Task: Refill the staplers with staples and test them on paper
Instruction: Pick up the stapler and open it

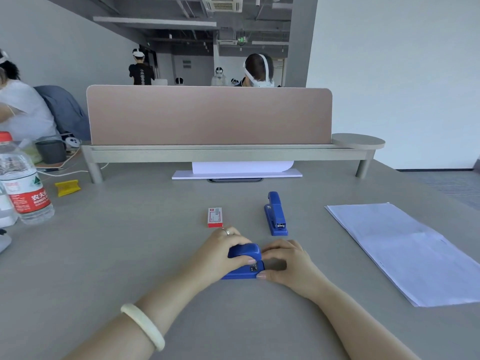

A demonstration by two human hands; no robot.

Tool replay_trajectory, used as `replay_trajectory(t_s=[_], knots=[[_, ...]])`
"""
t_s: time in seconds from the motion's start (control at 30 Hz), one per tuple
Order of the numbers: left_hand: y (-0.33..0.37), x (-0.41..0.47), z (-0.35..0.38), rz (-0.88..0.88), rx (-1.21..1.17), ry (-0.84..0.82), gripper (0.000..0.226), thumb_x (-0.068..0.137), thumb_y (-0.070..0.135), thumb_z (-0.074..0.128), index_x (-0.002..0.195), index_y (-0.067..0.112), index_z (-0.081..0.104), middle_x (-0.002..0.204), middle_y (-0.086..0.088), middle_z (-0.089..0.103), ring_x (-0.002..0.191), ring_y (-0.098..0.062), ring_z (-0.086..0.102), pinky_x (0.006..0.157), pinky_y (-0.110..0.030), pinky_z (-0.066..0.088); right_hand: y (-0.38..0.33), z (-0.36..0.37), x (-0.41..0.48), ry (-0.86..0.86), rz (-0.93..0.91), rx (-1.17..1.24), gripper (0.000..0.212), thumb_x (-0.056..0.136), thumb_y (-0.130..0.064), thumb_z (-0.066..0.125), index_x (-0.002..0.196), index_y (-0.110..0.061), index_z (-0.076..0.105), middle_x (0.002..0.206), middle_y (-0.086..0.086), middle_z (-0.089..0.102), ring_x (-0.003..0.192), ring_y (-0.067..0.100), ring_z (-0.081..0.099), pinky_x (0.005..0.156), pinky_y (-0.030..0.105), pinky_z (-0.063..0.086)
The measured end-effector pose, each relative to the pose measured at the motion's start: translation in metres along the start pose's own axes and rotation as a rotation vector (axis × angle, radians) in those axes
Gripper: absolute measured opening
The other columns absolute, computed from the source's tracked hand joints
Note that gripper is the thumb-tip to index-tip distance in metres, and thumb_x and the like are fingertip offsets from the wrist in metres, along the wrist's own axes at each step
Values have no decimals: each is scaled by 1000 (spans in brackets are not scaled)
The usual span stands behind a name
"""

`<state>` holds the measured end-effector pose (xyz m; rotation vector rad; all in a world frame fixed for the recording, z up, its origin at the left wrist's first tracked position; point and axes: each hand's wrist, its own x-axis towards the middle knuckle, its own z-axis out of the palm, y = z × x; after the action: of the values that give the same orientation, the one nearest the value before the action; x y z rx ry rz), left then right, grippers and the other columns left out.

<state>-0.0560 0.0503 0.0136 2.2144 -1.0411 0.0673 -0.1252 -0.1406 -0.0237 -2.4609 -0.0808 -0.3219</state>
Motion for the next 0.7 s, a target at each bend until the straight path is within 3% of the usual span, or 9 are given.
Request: replay_trajectory(t_s=[0.1,0.23,0.33,0.4,0.47,0.6,0.7], knots=[[-1,0,1,3,-28,20,24,78,35,70,102,28,69,96,7,55,92,-2,48,75,-10,36,2,0,0,-2,0,9,29,70,-47,75,98,-43,67,102,-37,48,109,-14,29,101,25,25],[3,-3,-8,-31,-244,137,14,80,24,70,87,36,67,93,0,58,86,-8,54,79,-19,42,-2,-2,0,-9,-13,1,26,71,-44,75,86,-56,58,98,-37,48,109,-10,32,97,22,23],[4,-9,-19,-69,-330,216,29,80,17,69,82,45,62,86,13,60,77,2,55,71,-6,41,-1,-2,0,12,-5,-16,26,71,-43,76,96,-42,68,99,-35,49,112,2,37,97,21,23],[1,-13,-30,-88,-397,238,18,73,31,70,78,48,65,83,22,62,73,5,56,69,-4,42,-1,-1,0,14,-1,-23,29,71,-43,76,99,-38,69,100,-35,50,113,3,37,98,21,25],[-6,-18,-44,-107,-448,261,14,70,36,70,82,42,68,82,15,66,71,5,57,69,-5,43,0,-2,0,1,8,-14,29,71,-43,76,99,-38,69,102,-33,51,114,3,37,99,23,26],[-25,-34,-71,-150,-458,271,16,76,16,71,86,26,64,75,21,69,67,7,60,66,-4,45,1,-2,0,-8,7,6,27,70,-44,76,96,-39,69,104,-29,54,115,3,37,100,25,28],[-43,-50,-86,-214,-474,265,23,81,3,68,92,22,61,75,21,69,66,6,61,66,-4,46,-1,-3,0,-25,3,14,23,70,-44,77,87,-49,63,104,-29,54,114,5,38,103,28,29]])
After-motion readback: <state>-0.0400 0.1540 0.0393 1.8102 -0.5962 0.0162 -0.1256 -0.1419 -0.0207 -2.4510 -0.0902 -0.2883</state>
